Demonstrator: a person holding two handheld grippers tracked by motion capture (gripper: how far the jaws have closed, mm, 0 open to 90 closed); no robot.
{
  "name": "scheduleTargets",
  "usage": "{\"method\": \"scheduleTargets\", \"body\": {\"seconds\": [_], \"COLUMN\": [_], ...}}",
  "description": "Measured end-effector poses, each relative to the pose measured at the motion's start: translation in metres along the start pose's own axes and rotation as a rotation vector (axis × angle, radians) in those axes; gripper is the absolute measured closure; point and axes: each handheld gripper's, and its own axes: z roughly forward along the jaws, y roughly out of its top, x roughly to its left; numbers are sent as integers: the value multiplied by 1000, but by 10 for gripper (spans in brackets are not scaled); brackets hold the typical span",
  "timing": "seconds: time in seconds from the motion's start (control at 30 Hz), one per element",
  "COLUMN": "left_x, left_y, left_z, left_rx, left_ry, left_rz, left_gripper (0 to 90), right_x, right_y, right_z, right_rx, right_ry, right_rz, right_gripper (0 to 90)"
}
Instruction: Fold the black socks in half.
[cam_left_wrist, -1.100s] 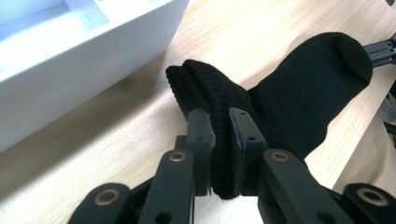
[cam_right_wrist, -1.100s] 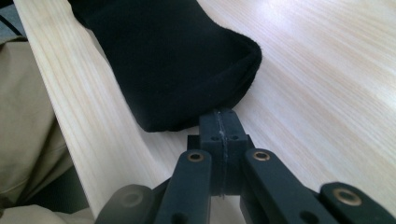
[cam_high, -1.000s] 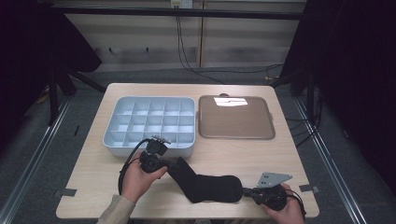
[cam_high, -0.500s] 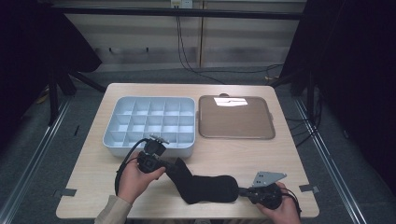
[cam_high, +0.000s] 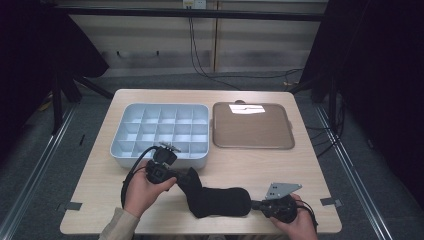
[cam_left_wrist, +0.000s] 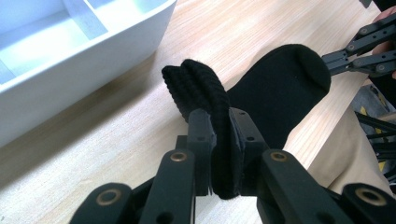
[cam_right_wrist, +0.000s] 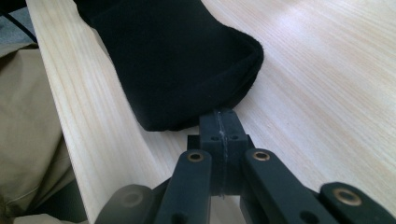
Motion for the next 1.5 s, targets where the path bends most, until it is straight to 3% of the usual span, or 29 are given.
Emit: {"method": "scheduleTargets", "body": {"seconds": [0.73, 1.3, 1.5], "left_x": [-11, -18, -23], "left_y": [7, 11, 14], "left_z": [-8, -11, -9], "left_rx": [10, 3, 13], "left_ry": [-14, -17, -20], "left_rz": [25, 23, 41], "left_gripper": [803, 802, 802], "right_x": [3, 5, 6], "right_y": [10, 17, 19], "right_z": [11, 20, 22], "right_rx": [2, -7, -3], "right_ry": [22, 44, 47], "right_rz": [-15, -26, -34], "right_gripper": [900, 900, 900]}}
